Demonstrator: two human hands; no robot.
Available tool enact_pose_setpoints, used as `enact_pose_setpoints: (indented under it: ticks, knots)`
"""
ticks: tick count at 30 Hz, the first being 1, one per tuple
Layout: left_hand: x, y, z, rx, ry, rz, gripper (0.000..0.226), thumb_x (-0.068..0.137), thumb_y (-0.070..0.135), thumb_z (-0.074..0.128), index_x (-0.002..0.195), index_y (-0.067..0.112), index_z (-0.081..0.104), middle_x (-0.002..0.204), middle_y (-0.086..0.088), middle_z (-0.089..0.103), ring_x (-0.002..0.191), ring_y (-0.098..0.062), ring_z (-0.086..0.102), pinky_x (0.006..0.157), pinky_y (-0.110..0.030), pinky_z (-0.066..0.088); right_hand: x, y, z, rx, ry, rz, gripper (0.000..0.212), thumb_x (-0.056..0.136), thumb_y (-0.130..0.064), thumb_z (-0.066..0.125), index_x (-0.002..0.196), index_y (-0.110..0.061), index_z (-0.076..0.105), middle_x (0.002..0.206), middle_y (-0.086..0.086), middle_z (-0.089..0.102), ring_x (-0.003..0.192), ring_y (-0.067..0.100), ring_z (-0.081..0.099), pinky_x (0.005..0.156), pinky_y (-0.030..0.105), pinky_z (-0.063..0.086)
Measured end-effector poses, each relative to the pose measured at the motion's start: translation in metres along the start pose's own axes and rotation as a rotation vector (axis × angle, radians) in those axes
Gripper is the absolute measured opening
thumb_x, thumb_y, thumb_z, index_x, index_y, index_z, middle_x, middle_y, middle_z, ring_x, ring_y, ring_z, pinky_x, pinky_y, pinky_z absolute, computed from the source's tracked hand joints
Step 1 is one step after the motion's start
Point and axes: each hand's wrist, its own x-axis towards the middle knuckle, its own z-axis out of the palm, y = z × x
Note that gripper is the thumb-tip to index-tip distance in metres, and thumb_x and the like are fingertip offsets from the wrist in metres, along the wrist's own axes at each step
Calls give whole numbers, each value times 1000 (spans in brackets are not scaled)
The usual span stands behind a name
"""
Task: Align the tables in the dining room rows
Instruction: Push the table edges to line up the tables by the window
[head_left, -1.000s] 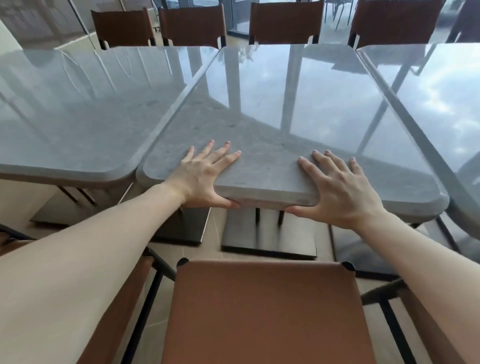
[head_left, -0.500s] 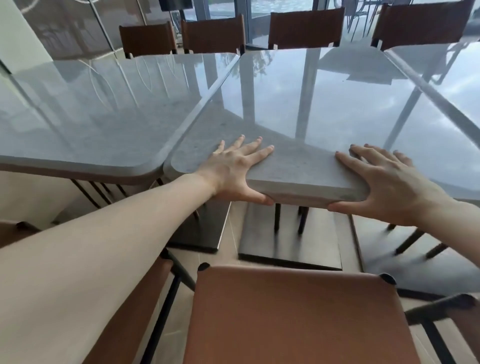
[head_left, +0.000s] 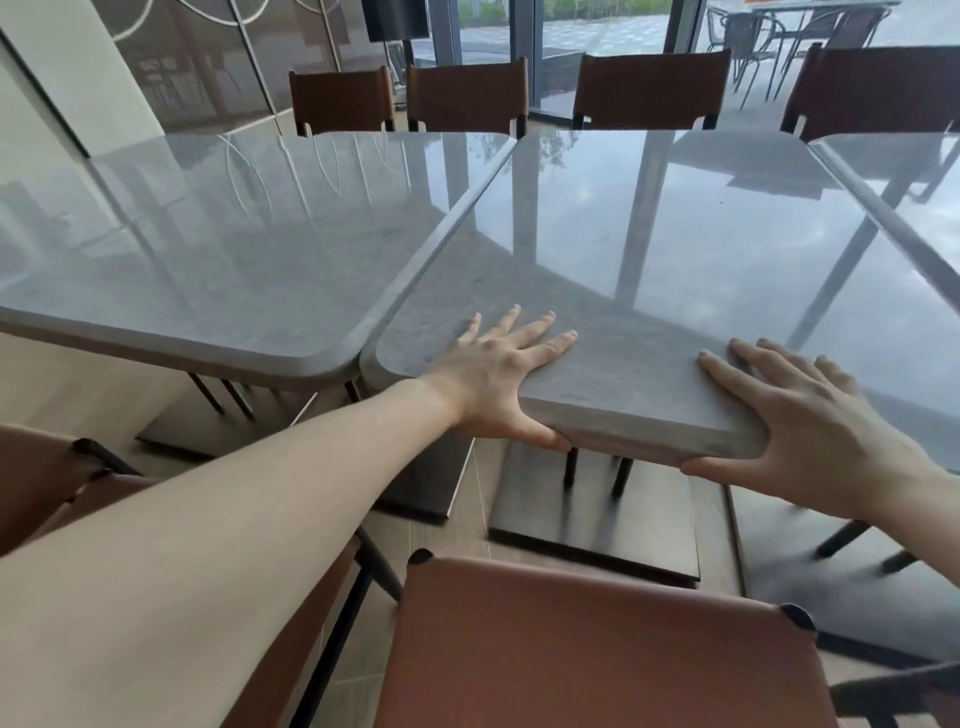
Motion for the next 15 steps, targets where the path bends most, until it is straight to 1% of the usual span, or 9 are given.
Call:
enact_pose_setpoints:
  ticks: [5, 9, 12, 15]
  knots:
    - [1, -1, 0, 9, 2, -6, 119, 68, 85, 63, 161, 39, 4, 170, 6, -1, 156, -28, -5, 123, -62, 0, 2, 0, 2, 0, 14, 1, 130, 54, -109, 15, 159, -33, 25, 164, 6, 28, 153, 26, 18, 123, 54, 16]
    - [1, 0, -2, 4, -9, -11, 119, 68, 85, 63, 161, 39, 4, 170, 7, -1, 157, -27, -5, 123, -60, -1, 1, -1, 0, 2, 1, -1, 130, 53, -108, 14, 160, -33, 21, 165, 5, 25, 154, 25, 15, 123, 55, 15]
    - [2, 0, -2, 17, 5, -36, 118, 68, 85, 62, 160, 42, 2, 170, 10, -3, 157, -24, -6, 124, -57, -2, 2, -1, -2, 24, 5, 0, 127, 56, -107, 19, 160, -33, 17, 166, 4, 21, 155, 24, 11, 124, 55, 12]
    - [2, 1, 1, 27, -5, -43, 118, 65, 89, 58, 159, 44, 1, 169, 13, -3, 157, -21, -6, 125, -54, -2, 1, -1, -1, 19, 13, -13, 123, 59, -104, 23, 158, -32, 19, 164, 5, 22, 154, 25, 11, 122, 58, 14]
